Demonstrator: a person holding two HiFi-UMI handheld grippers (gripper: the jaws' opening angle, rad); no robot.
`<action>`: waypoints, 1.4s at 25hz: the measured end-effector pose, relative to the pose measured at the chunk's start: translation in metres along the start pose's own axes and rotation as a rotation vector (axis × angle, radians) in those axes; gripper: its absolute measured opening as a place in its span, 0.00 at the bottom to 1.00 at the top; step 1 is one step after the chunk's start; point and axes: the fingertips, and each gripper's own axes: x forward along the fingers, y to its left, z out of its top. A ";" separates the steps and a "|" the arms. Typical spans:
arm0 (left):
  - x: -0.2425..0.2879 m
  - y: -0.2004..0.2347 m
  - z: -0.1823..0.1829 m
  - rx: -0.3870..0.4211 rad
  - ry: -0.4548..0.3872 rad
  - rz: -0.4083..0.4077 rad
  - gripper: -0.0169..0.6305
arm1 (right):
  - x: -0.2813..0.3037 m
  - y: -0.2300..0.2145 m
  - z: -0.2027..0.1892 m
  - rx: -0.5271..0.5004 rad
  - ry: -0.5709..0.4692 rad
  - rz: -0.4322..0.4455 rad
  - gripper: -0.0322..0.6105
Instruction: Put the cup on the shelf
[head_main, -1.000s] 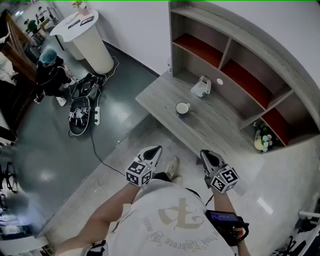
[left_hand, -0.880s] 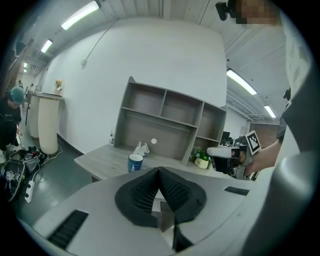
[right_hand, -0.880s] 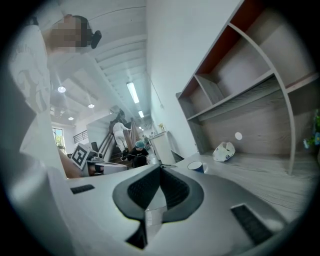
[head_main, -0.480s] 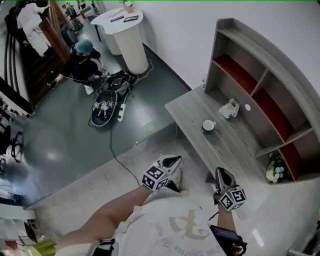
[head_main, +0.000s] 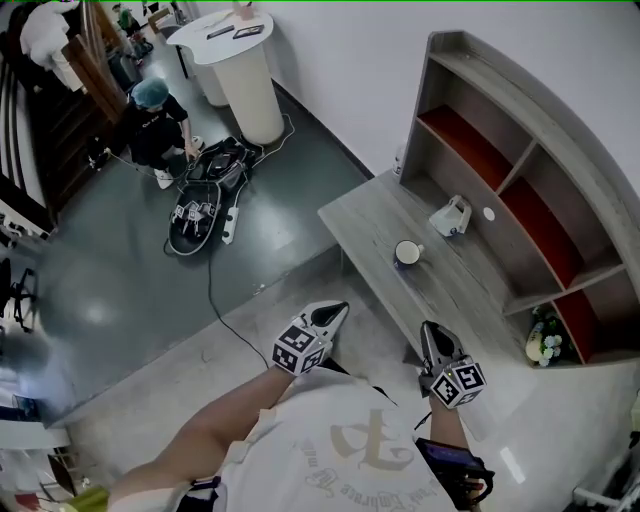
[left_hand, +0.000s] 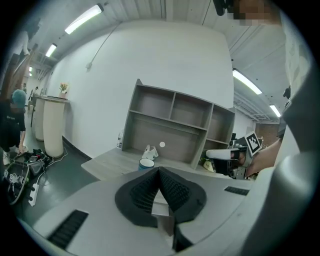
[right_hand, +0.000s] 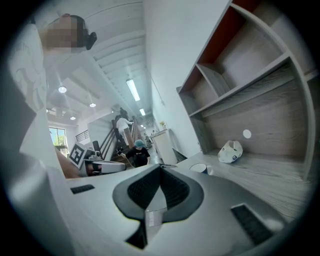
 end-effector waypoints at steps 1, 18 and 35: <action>0.004 0.005 0.002 0.002 0.002 -0.006 0.03 | 0.005 -0.003 0.001 0.002 -0.001 -0.007 0.06; 0.091 0.092 0.043 0.028 0.051 -0.163 0.03 | 0.096 -0.055 0.025 0.016 0.004 -0.157 0.06; 0.142 0.150 0.071 0.072 0.094 -0.378 0.03 | 0.153 -0.068 0.022 0.039 0.014 -0.363 0.06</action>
